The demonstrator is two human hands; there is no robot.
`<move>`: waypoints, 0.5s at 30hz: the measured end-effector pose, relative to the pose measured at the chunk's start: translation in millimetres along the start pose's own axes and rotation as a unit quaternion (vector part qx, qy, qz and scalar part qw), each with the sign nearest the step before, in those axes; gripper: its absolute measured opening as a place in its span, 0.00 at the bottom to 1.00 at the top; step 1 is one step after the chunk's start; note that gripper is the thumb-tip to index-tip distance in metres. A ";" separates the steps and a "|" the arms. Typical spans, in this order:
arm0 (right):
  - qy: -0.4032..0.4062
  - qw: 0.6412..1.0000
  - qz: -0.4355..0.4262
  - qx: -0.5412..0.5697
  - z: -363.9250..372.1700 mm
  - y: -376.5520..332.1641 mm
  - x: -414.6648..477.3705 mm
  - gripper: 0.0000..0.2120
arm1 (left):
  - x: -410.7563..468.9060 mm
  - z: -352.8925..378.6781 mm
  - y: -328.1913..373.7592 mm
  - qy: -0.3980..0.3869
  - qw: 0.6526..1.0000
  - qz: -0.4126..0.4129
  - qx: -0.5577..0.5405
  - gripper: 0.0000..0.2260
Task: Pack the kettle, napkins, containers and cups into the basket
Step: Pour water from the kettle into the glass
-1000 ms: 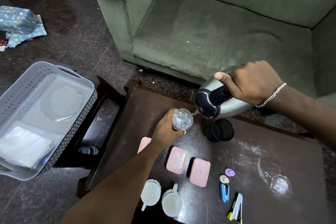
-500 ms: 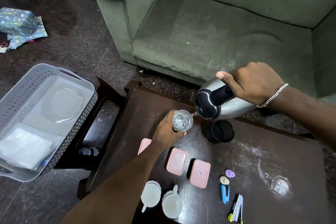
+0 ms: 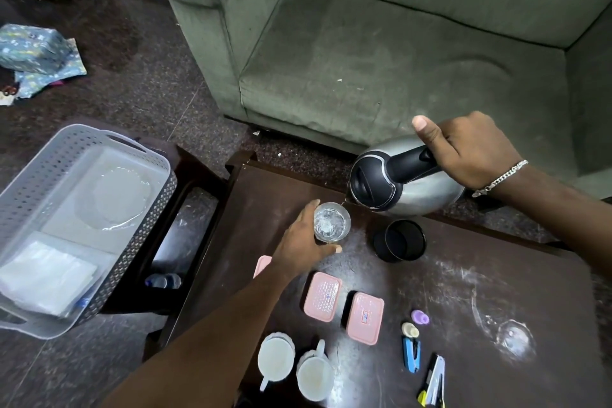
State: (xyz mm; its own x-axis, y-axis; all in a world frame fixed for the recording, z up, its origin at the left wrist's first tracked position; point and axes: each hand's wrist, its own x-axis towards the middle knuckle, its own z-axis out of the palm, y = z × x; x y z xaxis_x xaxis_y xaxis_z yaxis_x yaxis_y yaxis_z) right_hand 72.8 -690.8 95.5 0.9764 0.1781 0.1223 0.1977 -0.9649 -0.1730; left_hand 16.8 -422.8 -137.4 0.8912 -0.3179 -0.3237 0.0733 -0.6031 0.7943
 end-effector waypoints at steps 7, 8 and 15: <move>0.072 0.992 0.069 0.081 -8.2 -4.4 5.9 0.34 | -6.8 -33.1 -4.0 0.018 0.999 0.026 0.008 0.59; 0.075 0.989 0.083 0.096 -8.9 -6.6 6.9 0.36 | -7.8 -41.8 -4.0 0.026 0.999 0.031 0.008 0.60; 0.108 0.944 0.163 0.266 -8.8 -40.8 15.8 0.38 | -21.4 -127.1 -7.9 0.096 0.992 0.077 0.025 0.58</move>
State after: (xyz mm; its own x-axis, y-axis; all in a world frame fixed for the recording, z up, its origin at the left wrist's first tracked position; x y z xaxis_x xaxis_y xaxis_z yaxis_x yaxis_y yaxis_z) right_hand 79.4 -650.3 113.1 0.9637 -0.2108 0.1637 -0.0391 -0.7181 -0.6948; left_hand 54.0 -318.2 -71.5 0.9593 -0.2666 -0.0936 -0.0878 -0.5960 0.7982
